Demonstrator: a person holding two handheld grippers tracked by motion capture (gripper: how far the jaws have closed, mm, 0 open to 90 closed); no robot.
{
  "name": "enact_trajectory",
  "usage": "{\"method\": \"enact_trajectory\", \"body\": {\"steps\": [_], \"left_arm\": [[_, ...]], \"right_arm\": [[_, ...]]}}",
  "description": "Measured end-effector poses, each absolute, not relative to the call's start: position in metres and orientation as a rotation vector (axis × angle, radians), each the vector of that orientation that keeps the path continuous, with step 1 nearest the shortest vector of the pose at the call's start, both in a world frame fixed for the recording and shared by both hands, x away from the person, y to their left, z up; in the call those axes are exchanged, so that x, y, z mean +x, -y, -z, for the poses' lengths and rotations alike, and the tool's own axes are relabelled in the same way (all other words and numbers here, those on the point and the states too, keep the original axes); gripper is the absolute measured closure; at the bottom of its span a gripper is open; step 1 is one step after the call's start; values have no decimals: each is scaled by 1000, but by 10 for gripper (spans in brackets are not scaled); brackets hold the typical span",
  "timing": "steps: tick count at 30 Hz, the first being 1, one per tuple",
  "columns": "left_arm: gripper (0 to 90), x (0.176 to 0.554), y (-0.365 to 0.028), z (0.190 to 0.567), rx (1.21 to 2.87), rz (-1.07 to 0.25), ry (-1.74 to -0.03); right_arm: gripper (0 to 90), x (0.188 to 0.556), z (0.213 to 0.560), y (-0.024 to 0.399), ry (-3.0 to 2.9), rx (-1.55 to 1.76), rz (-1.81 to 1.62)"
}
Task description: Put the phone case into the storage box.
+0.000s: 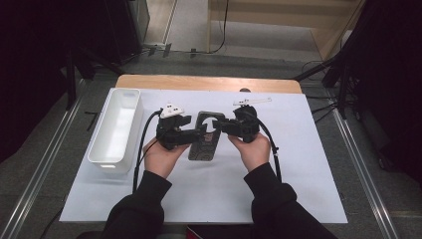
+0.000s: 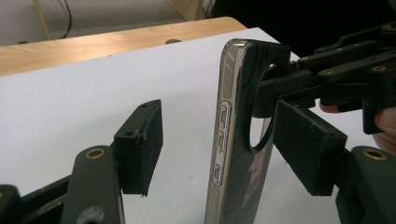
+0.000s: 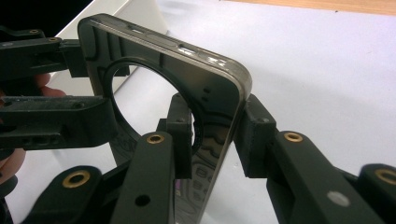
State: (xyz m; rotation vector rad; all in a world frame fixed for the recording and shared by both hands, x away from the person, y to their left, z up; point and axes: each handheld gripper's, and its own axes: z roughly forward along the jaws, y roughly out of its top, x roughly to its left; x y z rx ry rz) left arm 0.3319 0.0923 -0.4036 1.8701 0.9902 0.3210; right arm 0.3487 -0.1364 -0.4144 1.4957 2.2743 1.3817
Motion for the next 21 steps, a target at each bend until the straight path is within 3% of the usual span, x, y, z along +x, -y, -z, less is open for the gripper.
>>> {"method": "enact_trajectory", "body": {"steps": [6,21], "left_arm": [[338,336,-91,403,1861,-335,-1004],[455,342,-86,407,1884,-382,-1050]], "right_arm": [[683,351,413,133,-2262,1518,-1371],[683,351,413,125,-2257,1529,-1368]]}}
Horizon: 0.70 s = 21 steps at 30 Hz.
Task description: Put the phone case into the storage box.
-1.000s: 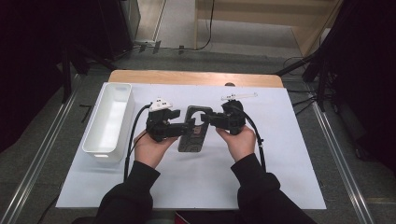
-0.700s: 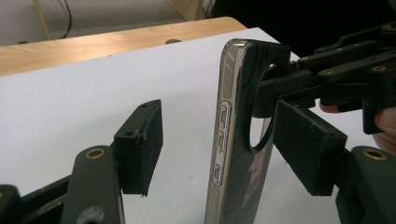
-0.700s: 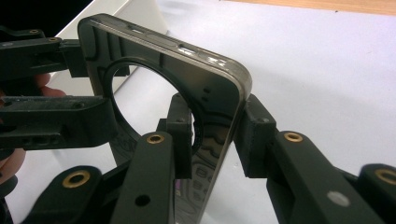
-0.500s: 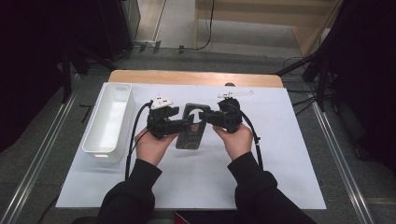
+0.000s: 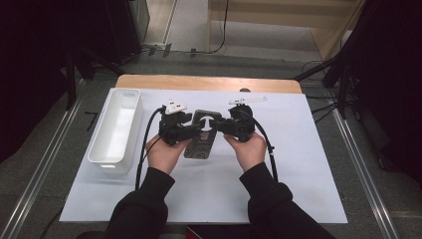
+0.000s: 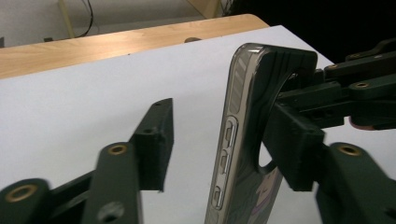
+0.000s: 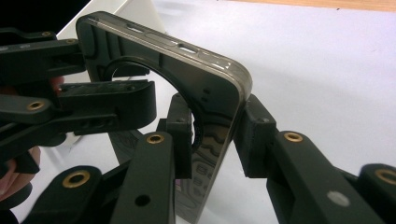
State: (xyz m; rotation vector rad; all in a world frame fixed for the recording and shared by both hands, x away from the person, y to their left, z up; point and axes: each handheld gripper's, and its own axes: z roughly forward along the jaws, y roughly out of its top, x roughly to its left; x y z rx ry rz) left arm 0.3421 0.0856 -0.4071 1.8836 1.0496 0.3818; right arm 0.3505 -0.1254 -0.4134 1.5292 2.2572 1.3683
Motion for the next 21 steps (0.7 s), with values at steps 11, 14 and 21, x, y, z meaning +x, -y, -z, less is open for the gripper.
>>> {"method": "enact_trajectory", "body": {"steps": [11,14,21], "left_arm": [[566,342,-84,408,1909,-409,-1053],[572,341,-84,408,1907,-418,-1049],[618,341,-83,407,1911,-435,-1048]], "right_arm": [[684,348,412,122,-2258,1525,-1355],[684,348,412,121,-2256,1523,-1351],[685,348,412,120,-2254,1524,-1355]]}}
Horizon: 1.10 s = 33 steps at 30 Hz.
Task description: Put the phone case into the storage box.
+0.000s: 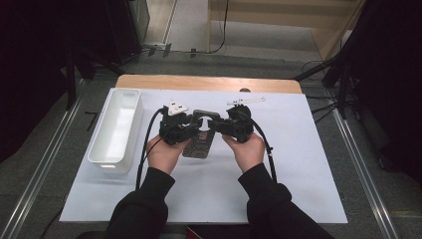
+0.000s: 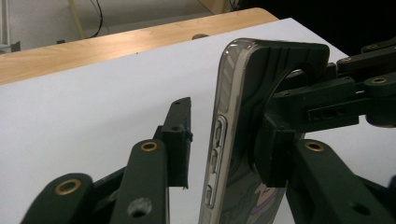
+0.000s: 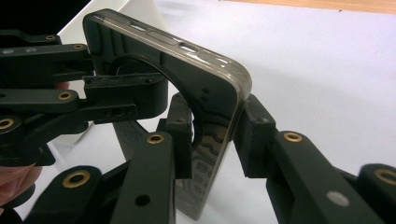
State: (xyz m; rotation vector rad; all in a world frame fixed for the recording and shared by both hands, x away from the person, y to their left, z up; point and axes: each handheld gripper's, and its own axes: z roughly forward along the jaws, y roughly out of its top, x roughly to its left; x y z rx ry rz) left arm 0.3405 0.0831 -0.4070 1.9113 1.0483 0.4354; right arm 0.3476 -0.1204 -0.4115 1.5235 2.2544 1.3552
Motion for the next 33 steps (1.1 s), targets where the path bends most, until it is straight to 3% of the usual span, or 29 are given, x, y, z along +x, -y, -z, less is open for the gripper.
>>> {"method": "enact_trajectory", "body": {"steps": [9,33], "left_arm": [[691,341,-82,407,1915,-436,-1058],[728,343,-84,402,1915,-389,-1069]], "right_arm": [[687,347,410,119,-2255,1518,-1359],[677,346,408,117,-2227,1511,-1373]]}}
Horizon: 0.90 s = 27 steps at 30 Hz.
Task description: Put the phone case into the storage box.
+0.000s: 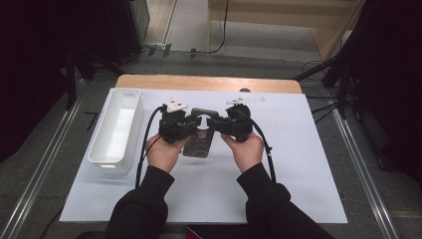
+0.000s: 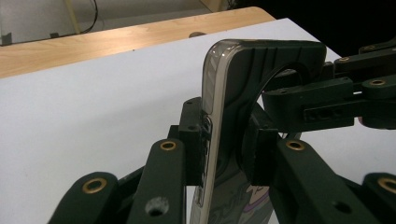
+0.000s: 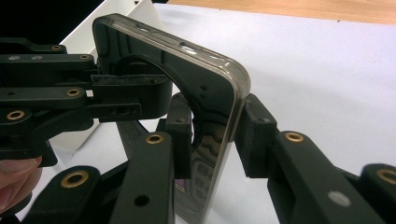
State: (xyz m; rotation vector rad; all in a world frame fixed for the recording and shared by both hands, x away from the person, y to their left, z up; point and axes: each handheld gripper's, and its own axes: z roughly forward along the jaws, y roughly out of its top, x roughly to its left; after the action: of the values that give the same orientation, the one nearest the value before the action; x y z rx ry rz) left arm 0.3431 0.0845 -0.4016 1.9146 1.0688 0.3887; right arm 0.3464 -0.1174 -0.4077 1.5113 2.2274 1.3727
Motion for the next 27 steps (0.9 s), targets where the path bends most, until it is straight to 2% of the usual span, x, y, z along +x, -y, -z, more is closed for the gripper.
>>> {"method": "enact_trajectory", "body": {"steps": [15,27], "left_arm": [[704,343,-83,402,1914,-456,-1086],[727,345,-88,401,1910,-370,-1077]], "right_arm": [[690,345,404,114,-2236,1502,-1365],[663,345,404,115,-2233,1480,-1377]]}}
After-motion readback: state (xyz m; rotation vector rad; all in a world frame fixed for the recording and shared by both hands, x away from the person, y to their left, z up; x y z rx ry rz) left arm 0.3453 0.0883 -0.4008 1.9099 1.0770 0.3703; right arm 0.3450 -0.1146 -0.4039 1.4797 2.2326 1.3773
